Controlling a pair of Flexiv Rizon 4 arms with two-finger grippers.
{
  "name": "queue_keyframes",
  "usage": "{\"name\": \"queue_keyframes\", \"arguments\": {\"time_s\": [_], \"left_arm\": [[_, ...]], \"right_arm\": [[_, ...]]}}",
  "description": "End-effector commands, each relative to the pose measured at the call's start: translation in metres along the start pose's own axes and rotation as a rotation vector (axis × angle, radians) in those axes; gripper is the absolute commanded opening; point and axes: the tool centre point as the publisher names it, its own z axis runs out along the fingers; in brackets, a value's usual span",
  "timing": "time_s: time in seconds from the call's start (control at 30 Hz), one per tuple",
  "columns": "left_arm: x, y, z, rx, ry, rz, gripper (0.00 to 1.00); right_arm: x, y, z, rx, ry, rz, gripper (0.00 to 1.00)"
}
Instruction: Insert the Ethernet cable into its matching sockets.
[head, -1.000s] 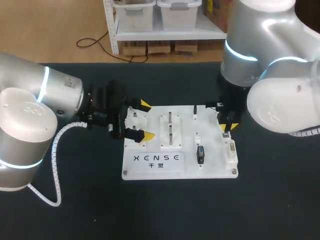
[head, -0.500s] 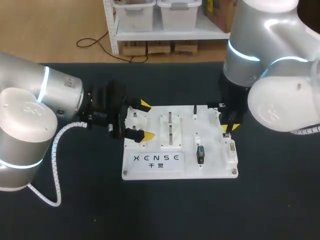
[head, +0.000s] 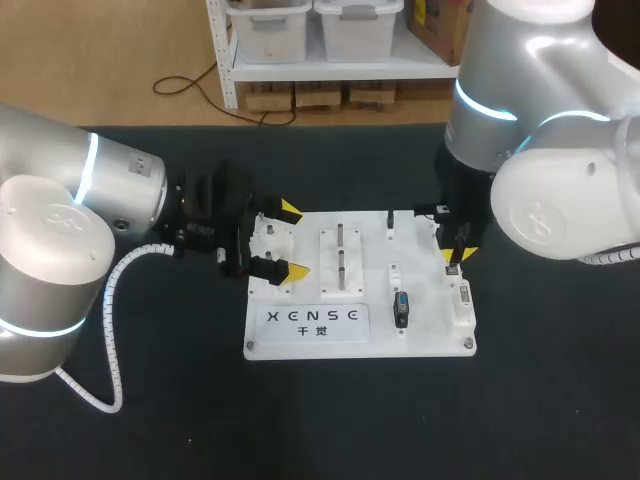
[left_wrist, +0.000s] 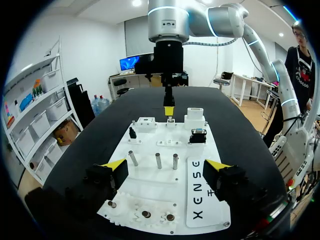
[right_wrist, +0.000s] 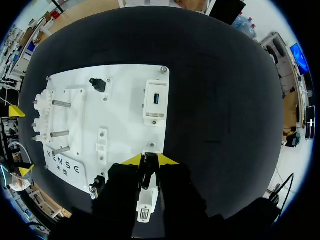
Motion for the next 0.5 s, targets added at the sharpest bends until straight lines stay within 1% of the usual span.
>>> {"name": "queue_keyframes", "arguments": {"time_s": [0.03, 0.5], "left_arm": [[0.0004, 0.0006, 0.0008, 0.001, 0.001, 0.0, 1.0], [0.0004, 0.0006, 0.0008, 0.001, 0.001, 0.0, 1.0]], "right_arm": [[-0.0023, 0.0013, 0.0032, -0.001, 0.001, 0.001, 0.0], [0.0001, -0.0013, 0.0131, 0.011, 0.02, -0.002, 0.0]]}}
